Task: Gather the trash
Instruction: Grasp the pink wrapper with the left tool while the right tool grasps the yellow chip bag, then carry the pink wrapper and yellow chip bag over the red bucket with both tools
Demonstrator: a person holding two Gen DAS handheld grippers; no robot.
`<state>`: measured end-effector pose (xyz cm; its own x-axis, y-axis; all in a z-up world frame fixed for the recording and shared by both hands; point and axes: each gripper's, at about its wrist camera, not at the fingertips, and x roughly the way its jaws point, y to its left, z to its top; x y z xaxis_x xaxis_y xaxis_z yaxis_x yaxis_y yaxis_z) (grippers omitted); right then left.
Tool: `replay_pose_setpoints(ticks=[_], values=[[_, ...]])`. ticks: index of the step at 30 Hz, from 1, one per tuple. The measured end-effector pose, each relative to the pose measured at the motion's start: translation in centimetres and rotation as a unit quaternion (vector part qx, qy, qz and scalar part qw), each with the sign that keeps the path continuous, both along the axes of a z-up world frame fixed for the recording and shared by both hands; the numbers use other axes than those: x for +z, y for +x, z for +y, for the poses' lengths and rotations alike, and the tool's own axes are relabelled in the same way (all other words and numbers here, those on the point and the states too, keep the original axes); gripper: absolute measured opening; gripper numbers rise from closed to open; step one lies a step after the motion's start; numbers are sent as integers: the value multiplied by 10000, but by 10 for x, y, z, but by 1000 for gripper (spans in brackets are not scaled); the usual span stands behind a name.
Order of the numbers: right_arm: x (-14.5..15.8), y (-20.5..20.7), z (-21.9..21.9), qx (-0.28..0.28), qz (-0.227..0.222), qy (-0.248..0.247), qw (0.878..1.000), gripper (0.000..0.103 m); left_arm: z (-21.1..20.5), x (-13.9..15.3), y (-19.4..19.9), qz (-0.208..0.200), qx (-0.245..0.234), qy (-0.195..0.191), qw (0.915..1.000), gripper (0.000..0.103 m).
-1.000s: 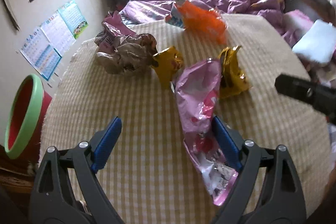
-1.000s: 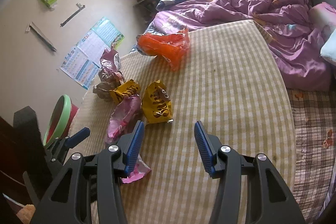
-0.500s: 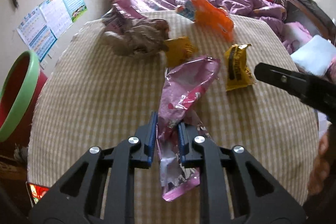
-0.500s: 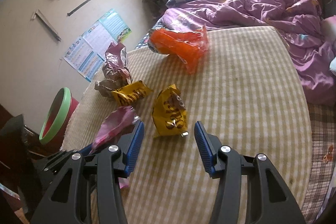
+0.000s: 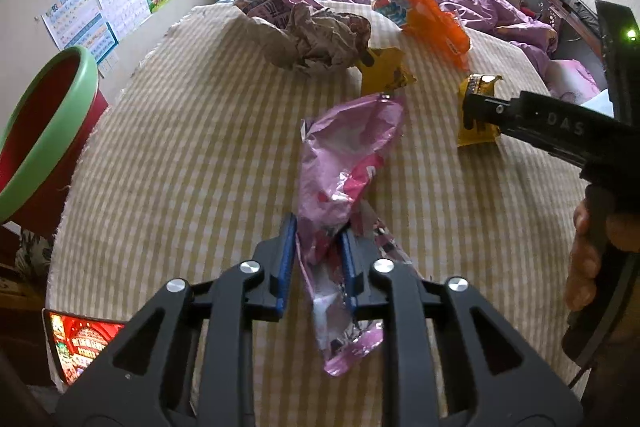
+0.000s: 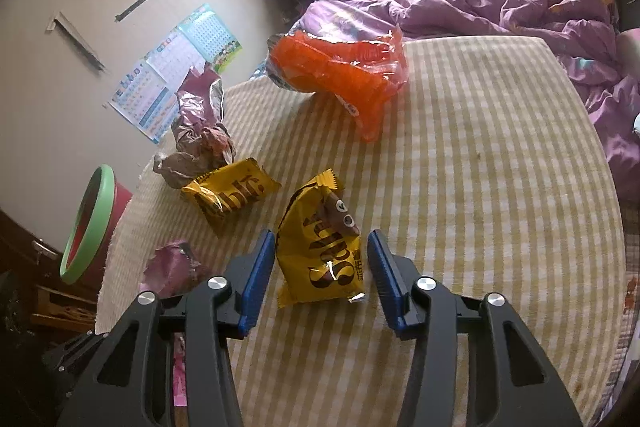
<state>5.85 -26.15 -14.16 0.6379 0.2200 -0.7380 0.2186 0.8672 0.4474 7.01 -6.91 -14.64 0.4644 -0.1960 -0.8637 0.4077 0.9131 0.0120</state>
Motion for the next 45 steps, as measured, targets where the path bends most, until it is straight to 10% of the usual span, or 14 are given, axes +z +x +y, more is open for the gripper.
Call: replay_pose_setpoints(ticks=[45], values=[[94, -58, 88, 404, -972, -361, 9938, 39, 70, 79, -9, -675, 425, -1029, 9915, 18]])
